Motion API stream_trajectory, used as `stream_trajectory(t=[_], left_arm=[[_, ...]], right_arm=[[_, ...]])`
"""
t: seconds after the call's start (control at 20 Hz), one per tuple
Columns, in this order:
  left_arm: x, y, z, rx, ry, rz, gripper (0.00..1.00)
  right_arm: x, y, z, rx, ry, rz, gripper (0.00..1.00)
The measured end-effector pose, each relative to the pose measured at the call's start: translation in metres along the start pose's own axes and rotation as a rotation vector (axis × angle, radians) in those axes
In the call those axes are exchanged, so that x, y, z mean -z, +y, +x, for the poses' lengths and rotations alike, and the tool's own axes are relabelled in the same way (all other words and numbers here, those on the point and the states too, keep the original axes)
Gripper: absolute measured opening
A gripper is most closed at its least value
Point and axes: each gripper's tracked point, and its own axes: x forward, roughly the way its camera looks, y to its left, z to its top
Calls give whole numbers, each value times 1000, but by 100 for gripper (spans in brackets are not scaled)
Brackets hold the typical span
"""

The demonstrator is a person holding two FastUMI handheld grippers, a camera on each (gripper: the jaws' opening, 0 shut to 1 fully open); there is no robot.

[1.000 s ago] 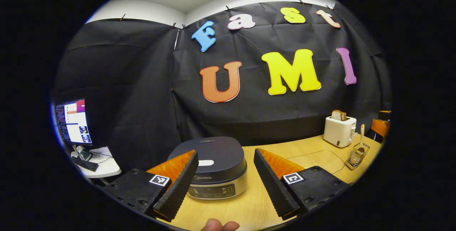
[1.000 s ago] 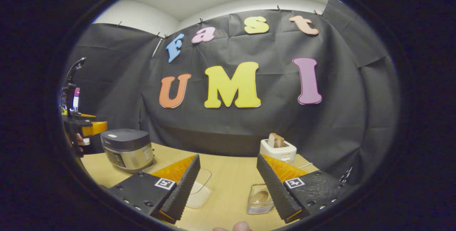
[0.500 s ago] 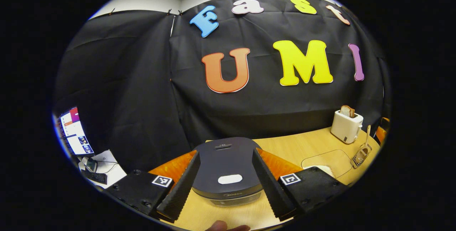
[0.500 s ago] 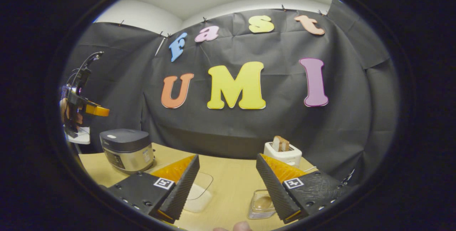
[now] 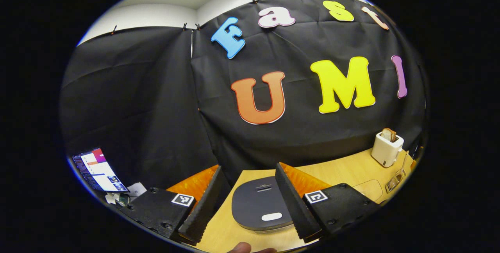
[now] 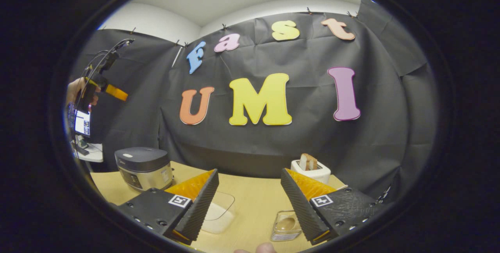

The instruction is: Close the left gripper, press the button to open the rice cooker; take a wooden spoon from the chopstick holder with the right hand, scoop a spoonful of rice and pour it into the rice cooker, then put the wooden spoon back into the chopstick holder.

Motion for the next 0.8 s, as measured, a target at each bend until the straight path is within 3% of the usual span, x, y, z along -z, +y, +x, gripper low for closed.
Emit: stream_trajectory(t=[0.25, 0.45, 0.6, 0.65, 0.7, 0.8], left_arm=[[66, -16, 9, 53, 156, 20, 87], [149, -32, 19, 122, 397, 0, 84], [187, -35, 29, 122, 518, -17, 81], [191, -35, 34, 119, 528, -12, 70], [197, -35, 38, 109, 543, -3, 69], [210, -40, 41, 105, 593, 1, 42]], right_arm=[[2, -11, -6, 23, 0, 2, 95], [-1, -26, -9, 68, -8, -37, 95], [-2, -32, -12, 95, -25, -56, 96], [0, -33, -12, 98, -23, -51, 96], [1, -37, -12, 106, -23, -47, 96], [3, -46, -12, 128, -22, -42, 95]])
